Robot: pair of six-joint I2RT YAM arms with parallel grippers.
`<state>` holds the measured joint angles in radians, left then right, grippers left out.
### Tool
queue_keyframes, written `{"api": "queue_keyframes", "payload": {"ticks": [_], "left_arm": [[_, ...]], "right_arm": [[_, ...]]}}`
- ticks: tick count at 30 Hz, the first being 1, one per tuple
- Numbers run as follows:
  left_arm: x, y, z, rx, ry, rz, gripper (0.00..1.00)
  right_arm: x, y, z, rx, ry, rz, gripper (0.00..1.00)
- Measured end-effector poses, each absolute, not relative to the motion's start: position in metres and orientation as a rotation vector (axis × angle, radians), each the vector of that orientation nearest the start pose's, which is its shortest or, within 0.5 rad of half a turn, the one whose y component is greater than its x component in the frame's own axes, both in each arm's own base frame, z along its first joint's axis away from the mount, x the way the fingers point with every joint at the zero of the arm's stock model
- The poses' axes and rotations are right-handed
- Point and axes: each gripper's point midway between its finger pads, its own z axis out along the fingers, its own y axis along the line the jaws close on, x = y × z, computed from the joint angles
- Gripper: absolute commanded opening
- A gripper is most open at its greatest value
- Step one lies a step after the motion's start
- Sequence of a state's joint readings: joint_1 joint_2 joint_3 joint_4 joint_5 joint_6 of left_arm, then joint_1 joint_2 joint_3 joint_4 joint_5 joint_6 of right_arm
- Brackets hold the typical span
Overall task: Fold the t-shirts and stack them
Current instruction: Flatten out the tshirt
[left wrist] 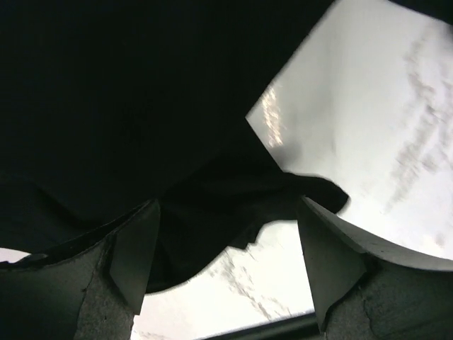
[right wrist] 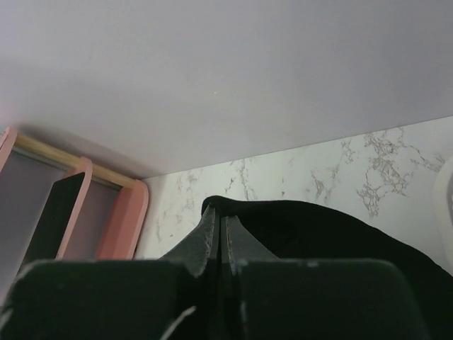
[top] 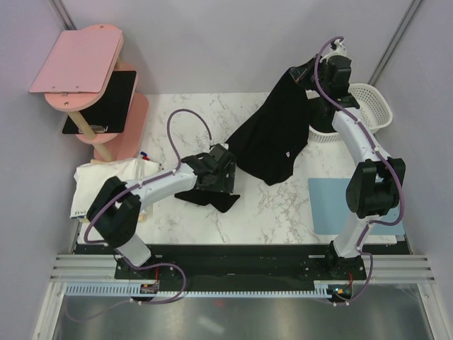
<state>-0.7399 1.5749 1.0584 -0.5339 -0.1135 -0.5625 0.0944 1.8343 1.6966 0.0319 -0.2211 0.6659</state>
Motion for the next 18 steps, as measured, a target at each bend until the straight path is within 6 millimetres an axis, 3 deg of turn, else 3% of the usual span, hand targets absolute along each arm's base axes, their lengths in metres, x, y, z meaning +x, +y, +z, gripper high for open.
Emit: {"api": "queue_keyframes", "payload": {"ticks": [10,14,18], "left_arm": [[0.310,-0.218,0.049,0.185,2.556,0.400,0.85],[0.307,-0.200,0.036,0.191,2.552,0.587,0.85],[0.301,-0.181,0.043,0.152,2.530,0.708,0.85]], "right_arm": [[0.561,0.118,0.313,0.323,1.744,0.750,0.00],[0.559,0.118,0.306,0.328,1.760,0.748,0.00],[0.559,0.117,0.306,0.327,1.759,0.749,0.00]]}}
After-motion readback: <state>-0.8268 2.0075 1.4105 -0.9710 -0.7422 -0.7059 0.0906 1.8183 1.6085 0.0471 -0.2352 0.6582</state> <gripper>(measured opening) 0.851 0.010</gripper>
